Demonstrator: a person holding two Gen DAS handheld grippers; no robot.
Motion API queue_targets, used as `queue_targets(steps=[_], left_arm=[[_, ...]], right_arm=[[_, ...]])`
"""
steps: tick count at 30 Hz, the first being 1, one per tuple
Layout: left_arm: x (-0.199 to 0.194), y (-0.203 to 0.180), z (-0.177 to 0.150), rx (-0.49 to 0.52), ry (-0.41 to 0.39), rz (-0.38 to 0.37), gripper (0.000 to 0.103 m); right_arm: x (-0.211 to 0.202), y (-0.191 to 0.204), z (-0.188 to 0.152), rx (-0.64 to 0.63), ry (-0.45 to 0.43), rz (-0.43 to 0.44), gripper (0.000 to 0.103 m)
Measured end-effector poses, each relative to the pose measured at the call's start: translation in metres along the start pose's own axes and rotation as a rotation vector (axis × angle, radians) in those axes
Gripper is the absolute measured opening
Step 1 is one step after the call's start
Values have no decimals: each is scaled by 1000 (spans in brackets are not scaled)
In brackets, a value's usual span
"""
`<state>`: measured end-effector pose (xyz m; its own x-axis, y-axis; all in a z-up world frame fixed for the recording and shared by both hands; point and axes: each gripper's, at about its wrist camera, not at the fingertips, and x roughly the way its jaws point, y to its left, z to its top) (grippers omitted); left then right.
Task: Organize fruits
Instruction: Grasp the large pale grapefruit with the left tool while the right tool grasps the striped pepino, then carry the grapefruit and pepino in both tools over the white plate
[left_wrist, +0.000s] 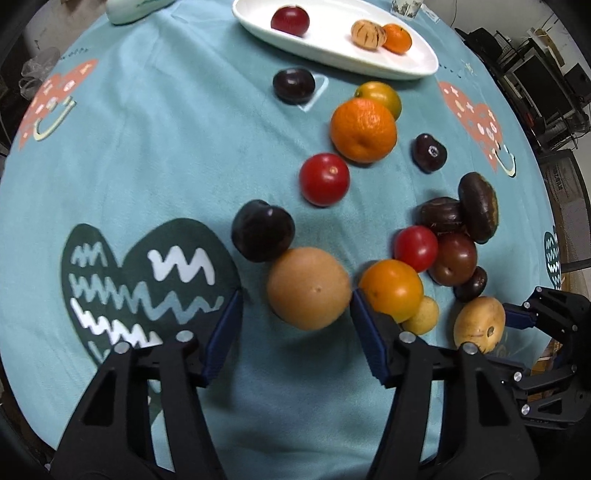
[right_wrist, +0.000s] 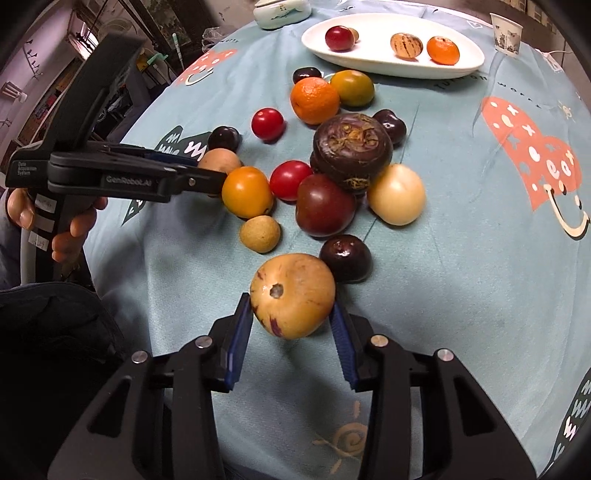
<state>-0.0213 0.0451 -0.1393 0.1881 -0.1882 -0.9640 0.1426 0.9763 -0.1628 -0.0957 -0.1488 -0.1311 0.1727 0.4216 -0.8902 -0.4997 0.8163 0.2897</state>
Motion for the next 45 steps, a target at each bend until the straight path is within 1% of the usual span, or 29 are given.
queue_targets(steps=[1,2,3,11,14,18,22,28,33,45], left_arm=[[1,-2,1,7,-5,6,60],[1,-3,3,12,-7,7,56],[1,-5,4,14,-6,-15,46],[-2,-7,3,19,2,-6,46],[-12,-9,-2,34,-14,2,46],[-28,-18,-4,80,-60,70,46],[-39,-29,-6,127,-96,119,46],[-39,-42,-13,185,-102,178,46],[-41,-45,-17,199,-101,175,46],[-54,-58,-16,235,-135,172,46]], right_arm=[[1,0,0,0,1,0,43],[1,0,0,0,3,-1,43],[1,0,0,-2,4,-1,43],[0,1,-1,-6,3,-6,43],[0,0,0,-6,2,-5,43],[2,2,0,-12,9,-7,43],[2,6,1,-21,7,-4,43],[3,6,-1,-20,9,-7,43],[2,6,-2,-13,5,-5,43],[-4,8,-1,-7,-20,-8,43]])
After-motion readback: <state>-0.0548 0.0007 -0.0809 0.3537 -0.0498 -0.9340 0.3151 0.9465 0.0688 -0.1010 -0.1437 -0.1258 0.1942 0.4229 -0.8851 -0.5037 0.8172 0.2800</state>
